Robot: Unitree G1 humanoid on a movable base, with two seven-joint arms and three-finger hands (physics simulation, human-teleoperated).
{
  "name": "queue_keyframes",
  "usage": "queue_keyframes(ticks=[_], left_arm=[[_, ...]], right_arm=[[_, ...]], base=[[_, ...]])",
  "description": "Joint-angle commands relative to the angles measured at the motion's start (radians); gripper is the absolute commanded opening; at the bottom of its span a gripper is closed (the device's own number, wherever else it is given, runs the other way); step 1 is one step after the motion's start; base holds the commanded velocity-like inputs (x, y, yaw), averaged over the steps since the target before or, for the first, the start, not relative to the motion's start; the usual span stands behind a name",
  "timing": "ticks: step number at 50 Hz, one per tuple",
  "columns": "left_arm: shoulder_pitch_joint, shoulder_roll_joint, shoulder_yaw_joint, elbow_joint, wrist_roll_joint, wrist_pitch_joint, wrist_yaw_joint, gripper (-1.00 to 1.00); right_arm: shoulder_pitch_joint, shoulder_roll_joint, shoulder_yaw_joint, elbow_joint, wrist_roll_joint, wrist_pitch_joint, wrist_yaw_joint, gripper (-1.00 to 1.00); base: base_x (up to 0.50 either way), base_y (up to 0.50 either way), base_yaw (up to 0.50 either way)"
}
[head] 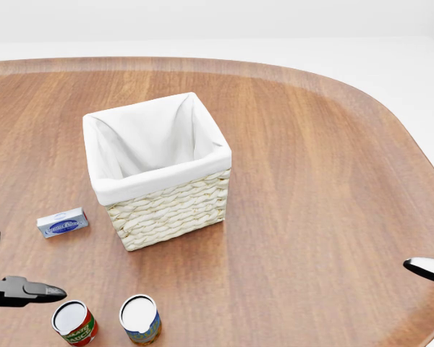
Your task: Pick up the tomato sauce, and put it in the basket.
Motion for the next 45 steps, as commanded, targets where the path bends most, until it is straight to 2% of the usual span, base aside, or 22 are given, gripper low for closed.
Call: queue_keyframes(ticks=[1, 6, 11, 16, 22, 34, 45], left_arm=[[0.036, -0.013, -0.019, 0.030, 0.160, 0.000, -0.049, 1.00], [0.021, -0.009, -0.040, 0.121, 0.193, 0.000, -0.016, 1.00], [0.015, -0.007, -0.057, 0.171, 0.189, 0.000, -0.018, 1.00], [0.014, 0.000, -0.095, 0.272, 0.229, 0.000, -0.004, 1.00], [0.028, 0.001, -0.104, 0.278, 0.246, 0.000, -0.016, 1.00], [0.020, 0.004, -0.128, 0.359, 0.286, 0.000, 0.007, 1.00], [-0.032, 0.013, -0.170, 0.527, 0.297, 0.000, 0.083, 1.00]], right_arm=[[0.001, 0.000, 0.001, 0.002, 0.000, 0.000, 0.000, 1.00], [0.000, 0.000, 0.004, 0.014, -0.003, 0.000, 0.000, 1.00], [0.000, 0.000, 0.005, 0.013, -0.004, 0.000, 0.000, 1.00], [0.000, 0.000, 0.007, 0.018, -0.006, 0.000, 0.000, 1.00], [-0.001, 0.000, 0.008, 0.019, -0.007, 0.000, -0.002, 1.00], [-0.003, -0.002, 0.010, 0.023, -0.007, 0.000, -0.001, 1.00], [-0.002, -0.002, 0.010, 0.022, -0.006, 0.000, -0.001, 1.00]], base=[[0.00, 0.00, 0.00], [0.00, 0.00, 0.00], [0.00, 0.00, 0.00], [0.00, 0.00, 0.00], [0.00, 0.00, 0.00], [0.00, 0.00, 0.00], [0.00, 0.00, 0.00]])
